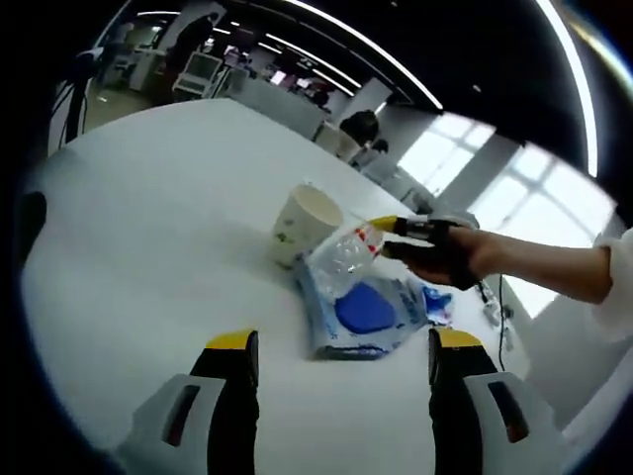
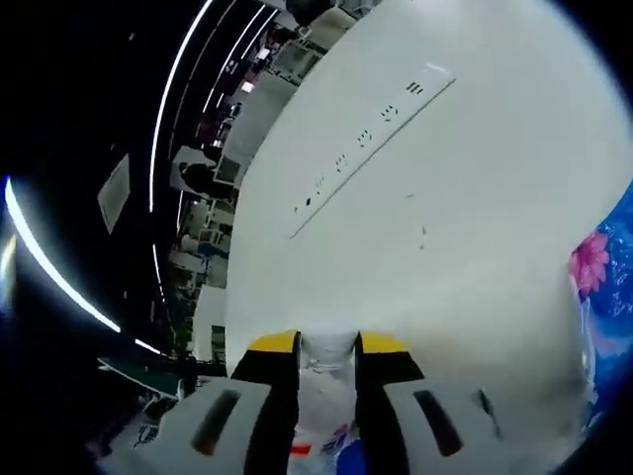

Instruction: Arrange the tabletop items into an orderly group along one side of the table until the central work area is clear of visible clutter.

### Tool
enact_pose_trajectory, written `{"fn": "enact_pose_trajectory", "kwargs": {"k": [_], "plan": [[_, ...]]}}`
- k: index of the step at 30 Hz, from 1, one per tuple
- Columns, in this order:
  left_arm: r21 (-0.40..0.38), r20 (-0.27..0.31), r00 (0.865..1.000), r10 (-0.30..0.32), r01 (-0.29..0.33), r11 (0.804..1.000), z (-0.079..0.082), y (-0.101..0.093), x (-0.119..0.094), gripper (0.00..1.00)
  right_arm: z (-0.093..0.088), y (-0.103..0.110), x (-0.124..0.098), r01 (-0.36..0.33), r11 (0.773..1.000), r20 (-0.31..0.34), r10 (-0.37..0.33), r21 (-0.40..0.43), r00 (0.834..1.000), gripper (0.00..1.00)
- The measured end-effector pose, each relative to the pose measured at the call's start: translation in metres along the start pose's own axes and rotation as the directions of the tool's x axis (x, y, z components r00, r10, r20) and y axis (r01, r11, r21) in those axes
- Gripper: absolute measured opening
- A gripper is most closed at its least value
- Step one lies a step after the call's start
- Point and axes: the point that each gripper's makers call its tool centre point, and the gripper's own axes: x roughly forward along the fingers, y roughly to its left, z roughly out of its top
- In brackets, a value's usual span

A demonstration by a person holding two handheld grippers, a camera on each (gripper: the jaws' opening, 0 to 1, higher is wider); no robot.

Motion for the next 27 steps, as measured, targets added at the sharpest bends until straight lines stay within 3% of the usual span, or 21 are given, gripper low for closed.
{"fn": "enact_pose_trajectory", "kwargs": {"k": [5,10,17,23,27], "plan": [[0.009,-0.001,1.000,0.002,-0.002,1.000,0.002,0.001,0.001,0.67,-0.001,0.017,-0.014,-0.080,0.993,0.049,0.084,-0.084,0.995,0.16],[0.021,0.002,1.000,0.001,-0.001,1.000,0.005,-0.002,-0.001,0.67,-0.005,0.040,-0.026,-0.129,0.960,0.063,0.149,-0.248,0.987,0.16],[0.036,0.009,1.000,0.000,0.000,0.999,0.009,-0.003,-0.005,0.67,-0.014,0.073,-0.039,-0.174,0.874,0.080,0.234,-0.454,0.969,0.16],[0.042,0.015,1.000,-0.002,0.001,0.999,0.011,-0.006,-0.011,0.67,-0.024,0.085,-0.047,-0.169,0.824,0.096,0.260,-0.541,0.961,0.15],[0.058,0.015,1.000,0.000,0.000,0.998,0.013,-0.007,-0.013,0.67,-0.035,0.095,-0.055,-0.166,0.773,0.086,0.274,-0.612,0.958,0.15]]}}
